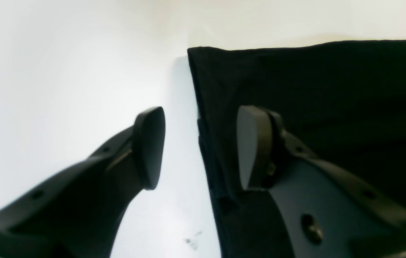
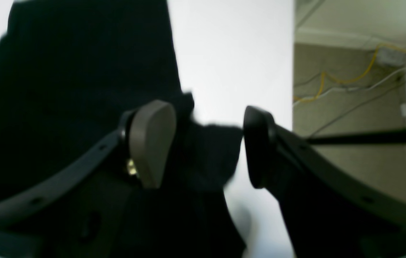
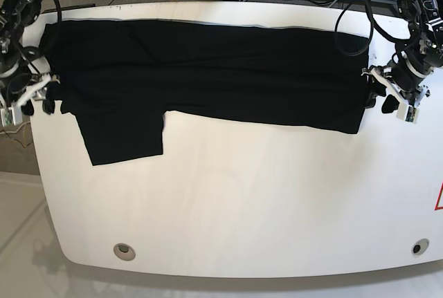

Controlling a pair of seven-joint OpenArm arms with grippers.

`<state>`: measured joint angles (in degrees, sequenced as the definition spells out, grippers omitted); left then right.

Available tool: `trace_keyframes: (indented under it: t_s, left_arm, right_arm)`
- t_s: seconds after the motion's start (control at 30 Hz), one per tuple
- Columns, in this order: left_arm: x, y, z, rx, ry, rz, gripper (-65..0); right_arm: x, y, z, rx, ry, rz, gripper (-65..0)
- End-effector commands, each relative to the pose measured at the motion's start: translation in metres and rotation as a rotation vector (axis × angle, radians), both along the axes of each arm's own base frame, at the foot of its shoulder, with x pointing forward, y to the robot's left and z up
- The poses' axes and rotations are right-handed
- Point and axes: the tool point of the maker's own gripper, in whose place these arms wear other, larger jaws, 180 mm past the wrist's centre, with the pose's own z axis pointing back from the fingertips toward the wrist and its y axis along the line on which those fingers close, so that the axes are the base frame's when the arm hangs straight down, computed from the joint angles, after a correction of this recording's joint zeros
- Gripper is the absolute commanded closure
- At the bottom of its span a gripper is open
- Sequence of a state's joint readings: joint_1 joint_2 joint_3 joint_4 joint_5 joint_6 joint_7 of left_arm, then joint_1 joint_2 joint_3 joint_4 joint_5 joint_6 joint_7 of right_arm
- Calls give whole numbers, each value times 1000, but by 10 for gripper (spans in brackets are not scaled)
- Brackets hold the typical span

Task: Fold the T-shirt properly
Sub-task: 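Open both grippers and release the folded shirt, then move the right gripper to the folded shirt's end and grasp it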

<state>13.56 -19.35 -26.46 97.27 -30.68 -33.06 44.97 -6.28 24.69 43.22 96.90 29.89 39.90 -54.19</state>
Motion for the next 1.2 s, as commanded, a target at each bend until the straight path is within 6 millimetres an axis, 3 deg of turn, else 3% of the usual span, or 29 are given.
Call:
trace_keyframes:
  t_s: [0.0, 0.37, 0.7, 1.17]
  left_arm:
    - [11, -8, 20, 2, -72, -37, -321]
    - [11, -6, 19, 1, -72, -26, -330]
    - [15, -8, 26, -5, -91, -35, -314]
    - [15, -7, 26, -8, -95, -28, -314]
  right_arm:
    - [43, 10, 25, 26, -111, 32, -341]
    - [107, 30, 8, 37, -57, 69, -350]
    - [148, 37, -37, 140, -15, 57, -353]
    - [148, 47, -87, 270, 49, 16, -350]
